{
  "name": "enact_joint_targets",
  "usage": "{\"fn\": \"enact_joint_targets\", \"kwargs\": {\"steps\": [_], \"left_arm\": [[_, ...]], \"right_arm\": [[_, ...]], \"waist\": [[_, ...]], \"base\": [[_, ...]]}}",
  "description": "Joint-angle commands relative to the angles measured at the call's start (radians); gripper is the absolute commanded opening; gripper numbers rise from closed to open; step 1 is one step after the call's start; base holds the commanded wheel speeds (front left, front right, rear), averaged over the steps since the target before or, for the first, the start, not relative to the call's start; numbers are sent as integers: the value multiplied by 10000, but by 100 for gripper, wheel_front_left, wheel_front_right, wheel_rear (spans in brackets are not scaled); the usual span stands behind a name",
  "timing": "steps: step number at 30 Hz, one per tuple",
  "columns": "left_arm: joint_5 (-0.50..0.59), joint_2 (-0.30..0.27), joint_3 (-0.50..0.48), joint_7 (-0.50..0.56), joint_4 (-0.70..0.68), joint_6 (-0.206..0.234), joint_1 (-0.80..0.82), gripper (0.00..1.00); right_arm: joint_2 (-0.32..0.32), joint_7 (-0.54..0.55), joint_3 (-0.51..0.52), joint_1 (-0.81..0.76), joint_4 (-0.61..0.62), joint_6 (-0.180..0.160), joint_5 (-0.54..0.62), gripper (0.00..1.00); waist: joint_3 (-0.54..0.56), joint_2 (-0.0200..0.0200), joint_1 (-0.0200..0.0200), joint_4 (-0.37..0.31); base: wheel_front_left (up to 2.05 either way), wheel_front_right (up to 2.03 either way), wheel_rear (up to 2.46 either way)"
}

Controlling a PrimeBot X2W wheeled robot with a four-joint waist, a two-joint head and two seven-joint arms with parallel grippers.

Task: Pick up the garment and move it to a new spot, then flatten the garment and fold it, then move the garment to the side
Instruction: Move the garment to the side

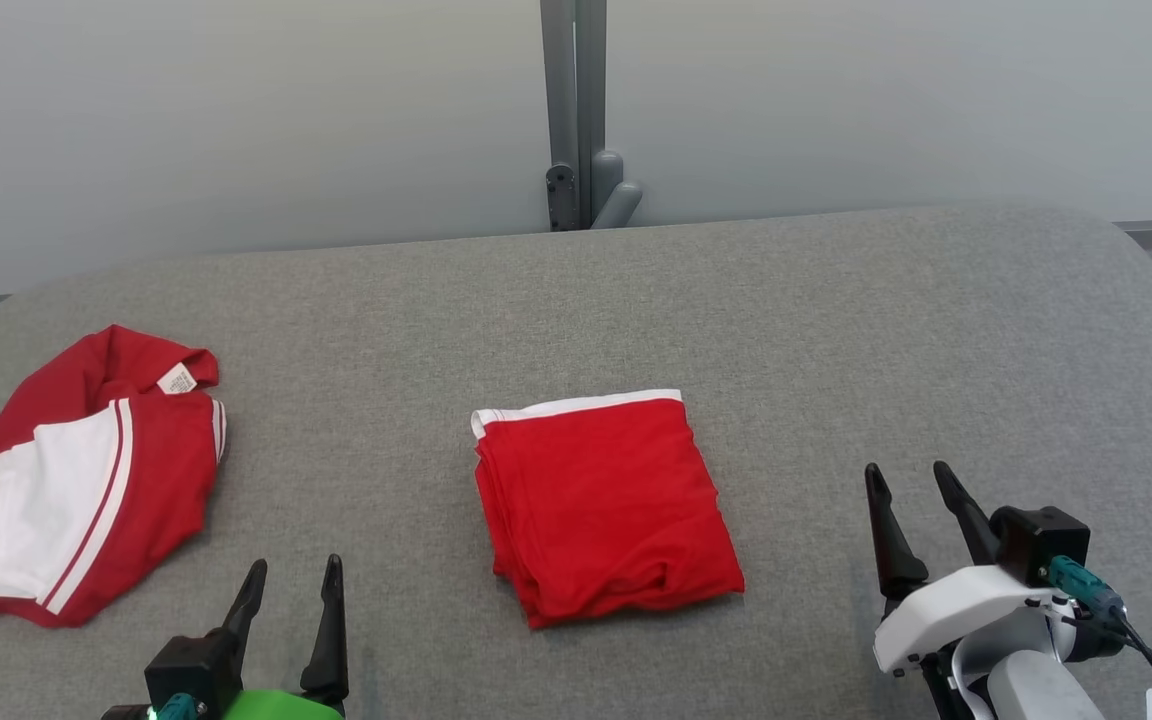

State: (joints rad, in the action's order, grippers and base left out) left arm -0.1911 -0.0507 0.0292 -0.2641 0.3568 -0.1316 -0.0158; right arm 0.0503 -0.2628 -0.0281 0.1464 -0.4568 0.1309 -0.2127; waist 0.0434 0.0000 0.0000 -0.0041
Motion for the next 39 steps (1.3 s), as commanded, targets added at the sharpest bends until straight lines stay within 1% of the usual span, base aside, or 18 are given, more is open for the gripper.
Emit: {"fn": "enact_joint_targets", "kwargs": {"steps": [1, 8, 12, 15, 19, 23, 26, 29, 30, 31, 32, 35, 38, 39], "left_arm": [[47, -8, -49, -2, -51, 18, -166, 100], [-48, -7, 104, -2, -115, 18, -94, 100], [-132, -8, 369, -2, -70, 18, 25, 100], [-201, -10, 654, -2, -48, 18, 186, 100], [-255, -11, 1030, -2, -27, 18, 423, 100], [-288, -15, 1260, -1, -66, 20, 613, 100], [-285, -12, 1360, -2, -87, 32, 732, 100], [-250, -11, 1389, -2, -59, 42, 745, 100], [-231, -12, 1389, -2, -50, 43, 738, 100], [-200, -12, 1378, -2, -46, 47, 742, 100], [-166, -10, 1374, -2, -50, 47, 743, 100], [-114, -12, 1342, -2, -111, 53, 741, 100], [-112, -10, 1266, -2, -142, 52, 703, 100], [-112, -10, 1266, -2, -142, 52, 703, 100]], "right_arm": [[17, -27, -23, -149, 49, -3, -64, 100], [17, -27, -204, -109, -156, -3, -129, 100], [15, -27, -621, 272, -506, -3, -171, 100], [19, -27, -1048, 735, -847, -3, -310, 100], [23, -27, -1549, 1469, -1838, -3, -462, 100], [28, -27, -1786, 2247, -3028, -3, -709, 100], [28, 17, -2029, 2727, -4018, -3, -882, 100], [29, 189, -2403, 3114, -4858, -3, -1164, 100], [23, 195, -2569, 3165, -5038, -3, -1309, 90], [0, 201, -2783, 3186, -5186, -2, -1432, 33], [-13, 206, -2977, 3223, -5275, 1, -1556, 0], [9, 86, -3222, 3427, -5409, -5, -1797, 0], [58, 30, -3239, 3588, -5450, -16, -1774, 0], [58, 30, -3239, 3588, -5450, -16, -1774, 0]], "waist": [[2, 0, 0, 8], [-230, 0, 0, 244], [-486, 0, 0, 598], [-767, 0, 0, 986], [-1253, 0, 0, 1550], [-1687, 0, 0, 2024], [-1884, 0, 0, 2229], [-1945, 0, 0, 2288], [-1949, 0, 0, 2286], [-1935, 0, 0, 2256], [-1916, 0, 0, 2198], [-1841, 0, 0, 1884], [-1742, 0, 0, 1328], [-1742, 0, 0, 1328]], "base": [[0, 0, 0], [0, 0, 0], [0, 0, 0], [0, 0, 0], [0, 0, 0], [0, 0, 0], [0, 0, 0], [0, 0, 0], [0, 0, 0], [0, 0, 0], [0, 0, 0], [0, 0, 0], [0, 0, 0], [0, 0, 0]]}}
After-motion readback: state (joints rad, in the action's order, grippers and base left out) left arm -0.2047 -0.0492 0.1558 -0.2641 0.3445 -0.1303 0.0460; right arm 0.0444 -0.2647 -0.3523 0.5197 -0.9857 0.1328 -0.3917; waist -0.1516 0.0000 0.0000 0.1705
